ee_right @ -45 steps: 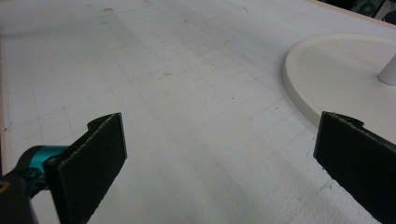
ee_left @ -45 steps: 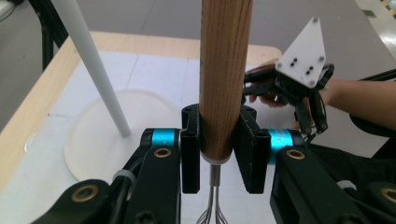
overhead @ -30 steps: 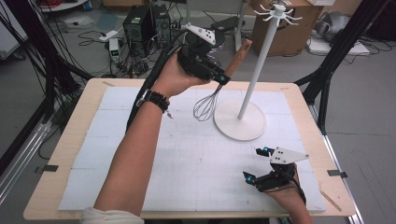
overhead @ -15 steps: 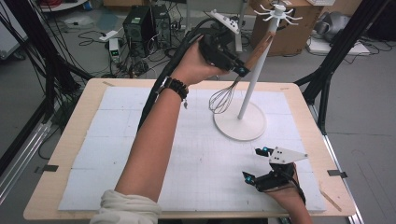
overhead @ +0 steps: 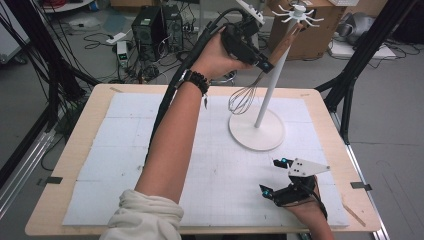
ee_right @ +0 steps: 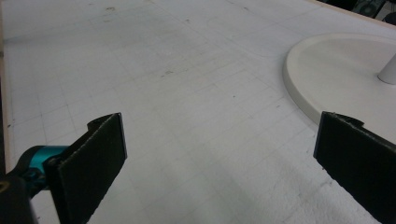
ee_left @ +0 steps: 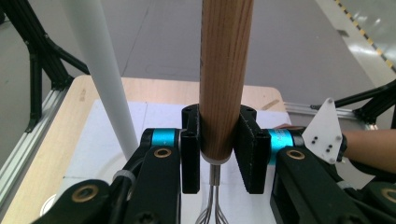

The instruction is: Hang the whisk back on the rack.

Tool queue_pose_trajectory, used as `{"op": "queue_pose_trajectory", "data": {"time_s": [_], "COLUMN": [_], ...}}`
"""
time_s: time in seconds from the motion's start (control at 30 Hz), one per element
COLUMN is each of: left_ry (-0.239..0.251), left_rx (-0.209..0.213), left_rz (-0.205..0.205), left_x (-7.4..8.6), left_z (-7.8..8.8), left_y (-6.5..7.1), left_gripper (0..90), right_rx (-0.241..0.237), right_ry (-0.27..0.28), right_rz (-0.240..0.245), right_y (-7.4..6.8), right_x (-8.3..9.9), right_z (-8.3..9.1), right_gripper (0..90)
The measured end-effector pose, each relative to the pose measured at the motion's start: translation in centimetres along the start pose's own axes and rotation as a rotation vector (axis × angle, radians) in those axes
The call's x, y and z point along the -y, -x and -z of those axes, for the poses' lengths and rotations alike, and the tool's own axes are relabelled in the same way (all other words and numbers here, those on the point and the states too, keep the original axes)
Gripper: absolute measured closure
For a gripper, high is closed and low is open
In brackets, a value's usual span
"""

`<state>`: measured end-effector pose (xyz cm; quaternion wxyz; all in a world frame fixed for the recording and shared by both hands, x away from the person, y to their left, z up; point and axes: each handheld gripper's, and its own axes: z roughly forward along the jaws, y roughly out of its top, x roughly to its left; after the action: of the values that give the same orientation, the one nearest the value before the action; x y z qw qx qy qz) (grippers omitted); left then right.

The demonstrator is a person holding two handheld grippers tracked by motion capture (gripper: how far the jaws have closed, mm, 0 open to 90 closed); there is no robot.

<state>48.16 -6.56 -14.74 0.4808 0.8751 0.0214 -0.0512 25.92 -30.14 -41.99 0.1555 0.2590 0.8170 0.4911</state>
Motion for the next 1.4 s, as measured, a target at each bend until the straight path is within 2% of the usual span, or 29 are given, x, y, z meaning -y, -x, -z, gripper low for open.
{"op": "queue_pose_trajectory", "data": {"time_s": [0.1, 0.23, 0.4, 0.73, 0.83, 0.9, 1.1, 1.17, 1.23, 1.4], "left_ry": [-0.035, -0.018, -0.01, 0.003, -0.012, -0.013, 0.011, 0.011, 0.012, 0.002], "left_rx": [-0.024, -0.015, -0.024, 0.003, -0.008, -0.02, -0.045, -0.053, -0.063, -0.059], "left_rz": [0.001, 0.004, 0.014, 0.019, 0.035, 0.031, 0.057, 0.069, 0.083, 0.075], "left_x": [-0.1, -0.4, -0.2, -0.3, -0.4, -0.5, -0.5, -0.4, -0.2, 0.2], "left_z": [-0.3, -0.3, -0.1, -1.4, -2.1, -2.4, -2.7, -2.7, -2.7, -2.2], "left_y": [-0.3, -0.5, -1.2, -1.5, -1.6, -1.5, -2.0, -2.2, -2.3, -2.2], "left_gripper": [73.3, 73.3, 73.3, 73.2, 73.3, 73.3, 72.7, 70.9, 61.3, 58.1], "right_rx": [0.001, -0.001, -0.002, -0.009, -0.011, -0.01, -0.013, -0.015, -0.016, -0.017], "right_ry": [0.004, 0.005, 0.004, 0.004, 0.004, 0.002, 0.004, 0.004, 0.002, 0.006], "right_rz": [-0.001, -0.003, -0.001, 0.007, 0.006, 0.012, 0.012, 0.009, 0.011, 0.018], "right_y": [0.0, -0.1, -0.1, -0.3, -0.3, -0.3, -0.4, -0.4, -0.4, -0.4], "right_x": [0.0, -0.1, -0.1, -0.2, -0.2, -0.2, -0.2, -0.2, -0.3, -0.3], "right_z": [0.1, 0.2, 0.1, -0.1, -0.2, -0.2, -0.2, -0.2, -0.1, -0.1], "right_gripper": [1.4, 1.4, 1.4, 1.3, 1.4, 1.4, 1.3, 1.4, 1.3, 1.4]}}
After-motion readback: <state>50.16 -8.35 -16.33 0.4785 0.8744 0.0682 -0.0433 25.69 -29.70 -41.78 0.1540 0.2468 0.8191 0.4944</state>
